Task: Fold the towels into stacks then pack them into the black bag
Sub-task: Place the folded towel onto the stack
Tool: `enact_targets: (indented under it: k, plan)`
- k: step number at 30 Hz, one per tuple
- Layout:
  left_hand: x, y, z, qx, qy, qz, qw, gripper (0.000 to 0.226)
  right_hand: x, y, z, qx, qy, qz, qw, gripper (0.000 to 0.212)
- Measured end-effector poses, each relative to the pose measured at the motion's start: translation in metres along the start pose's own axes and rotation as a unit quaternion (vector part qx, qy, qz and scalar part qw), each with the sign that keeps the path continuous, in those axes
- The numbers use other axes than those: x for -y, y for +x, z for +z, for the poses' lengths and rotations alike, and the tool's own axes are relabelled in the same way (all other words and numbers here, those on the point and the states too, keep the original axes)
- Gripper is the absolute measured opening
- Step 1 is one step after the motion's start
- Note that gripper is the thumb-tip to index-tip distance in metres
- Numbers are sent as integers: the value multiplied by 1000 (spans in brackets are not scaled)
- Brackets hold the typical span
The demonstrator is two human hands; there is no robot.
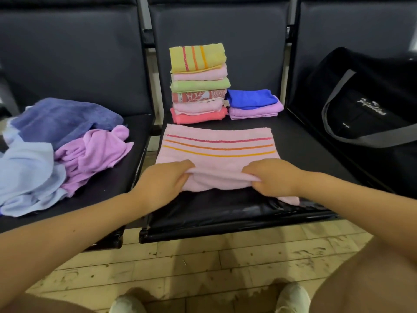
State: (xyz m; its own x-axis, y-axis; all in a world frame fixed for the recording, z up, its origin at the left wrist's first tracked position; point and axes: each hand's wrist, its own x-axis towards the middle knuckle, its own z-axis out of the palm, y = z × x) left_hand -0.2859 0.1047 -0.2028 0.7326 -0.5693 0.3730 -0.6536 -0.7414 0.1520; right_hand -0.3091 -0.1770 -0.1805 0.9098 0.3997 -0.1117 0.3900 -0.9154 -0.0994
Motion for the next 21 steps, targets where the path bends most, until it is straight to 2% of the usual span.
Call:
enact_targets:
  k: [1, 3, 7, 8, 10, 13, 15, 17, 21]
  plan:
    - [5, 4, 0, -6, 16, -4, 1000, 63, -3, 1, -5, 2, 12, 13, 1000, 14]
    - [16, 13, -2, -17, 44, -4, 999, 60, -12, 3, -16, -5, 52, 44, 998, 18]
    - [27, 28, -15, 83, 131, -10, 988, 40, -38, 5, -30, -49, 83, 84, 992, 41]
    - [29, 32, -17, 107, 147, -20, 983, 32, -42, 5, -32, -65, 106, 88, 988, 42]
    - [35, 37, -19, 108, 133, -46, 984, 18, -48, 4, -34, -104, 163, 106, 975, 40]
    - [38, 43, -21, 63, 17, -132, 989, 18, -60, 5, -34, -149, 249, 159, 944, 24]
    - [40, 48, -24, 35, -70, -202, 976, 24, -67, 5, -32, -173, 287, 194, 922, 29]
    - [48, 52, -23, 2, -179, -276, 944, 30, -74, 6, -27, -202, 343, 229, 888, 33]
    - [56, 57, -20, -69, -393, -363, 842, 32, -86, 8, -12, -245, 473, 267, 803, 30]
